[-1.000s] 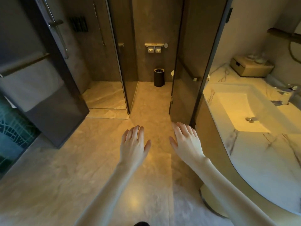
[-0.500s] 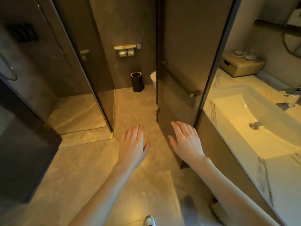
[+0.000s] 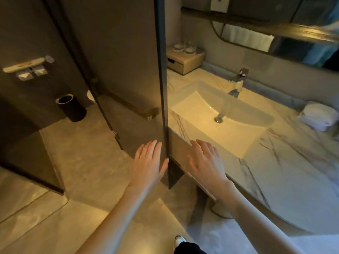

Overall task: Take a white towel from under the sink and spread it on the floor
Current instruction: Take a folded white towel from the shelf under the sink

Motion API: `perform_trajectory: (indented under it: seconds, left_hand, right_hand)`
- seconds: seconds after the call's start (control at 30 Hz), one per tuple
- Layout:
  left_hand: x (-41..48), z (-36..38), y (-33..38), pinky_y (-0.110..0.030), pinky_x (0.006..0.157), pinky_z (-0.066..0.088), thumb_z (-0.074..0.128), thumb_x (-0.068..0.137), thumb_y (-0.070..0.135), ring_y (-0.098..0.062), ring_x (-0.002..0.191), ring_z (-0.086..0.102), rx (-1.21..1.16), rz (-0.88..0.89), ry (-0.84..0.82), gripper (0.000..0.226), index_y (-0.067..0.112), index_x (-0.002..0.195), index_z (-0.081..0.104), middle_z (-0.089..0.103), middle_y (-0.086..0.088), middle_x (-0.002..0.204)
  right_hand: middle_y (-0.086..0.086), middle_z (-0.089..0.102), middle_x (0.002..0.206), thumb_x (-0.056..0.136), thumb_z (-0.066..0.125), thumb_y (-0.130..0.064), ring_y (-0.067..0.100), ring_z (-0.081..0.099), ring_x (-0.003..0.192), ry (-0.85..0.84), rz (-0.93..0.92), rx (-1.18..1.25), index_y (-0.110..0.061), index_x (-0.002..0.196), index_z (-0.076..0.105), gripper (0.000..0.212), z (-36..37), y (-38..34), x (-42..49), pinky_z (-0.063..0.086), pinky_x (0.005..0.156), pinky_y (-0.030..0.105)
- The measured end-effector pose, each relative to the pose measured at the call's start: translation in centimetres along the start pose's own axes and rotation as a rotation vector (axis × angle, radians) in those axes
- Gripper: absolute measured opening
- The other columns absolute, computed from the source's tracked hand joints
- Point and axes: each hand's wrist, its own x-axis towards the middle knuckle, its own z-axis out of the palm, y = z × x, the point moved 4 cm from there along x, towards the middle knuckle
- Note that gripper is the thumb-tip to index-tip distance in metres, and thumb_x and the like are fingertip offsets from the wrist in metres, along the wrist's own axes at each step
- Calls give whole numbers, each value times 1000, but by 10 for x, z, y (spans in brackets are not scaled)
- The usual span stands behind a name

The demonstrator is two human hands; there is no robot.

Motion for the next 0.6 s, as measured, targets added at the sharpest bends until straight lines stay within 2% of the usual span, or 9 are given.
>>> perform_trajectory:
  seconds: [0.1, 0.27, 0.37, 0.6]
  left_hand:
    - [30, 15, 22, -41, 104, 38, 53, 89, 46, -24, 124, 49, -24, 101, -12, 57, 8, 131, 49, 54, -10, 134]
    - [62, 32, 54, -42, 105, 40, 51, 89, 45, -24, 126, 48, -82, 255, -35, 56, 8, 131, 48, 53, -10, 134]
    - [74, 39, 64, -40, 107, 36, 45, 91, 47, -23, 128, 45, -76, 353, -53, 55, 9, 132, 47, 50, -10, 136]
    - [97, 56, 74, -45, 104, 38, 50, 91, 44, -29, 122, 51, -114, 578, -68, 54, 7, 130, 49, 54, -14, 132]
  right_hand:
    - [9, 50, 136, 92, 52, -37, 27, 48, 124, 23, 98, -30, -16, 135, 42, 49, -3, 29, 2, 39, 103, 41]
    - [15, 59, 124, 85, 64, -30, 33, 57, 111, 45, 243, -72, -8, 129, 50, 51, -2, 57, -3, 47, 93, 45]
    - [15, 61, 120, 82, 68, -29, 33, 60, 107, 76, 312, -97, -8, 125, 52, 51, -3, 64, -11, 50, 88, 45]
    - [16, 61, 121, 84, 67, -30, 32, 61, 108, 134, 537, -190, -7, 126, 53, 50, 4, 61, -30, 51, 89, 45]
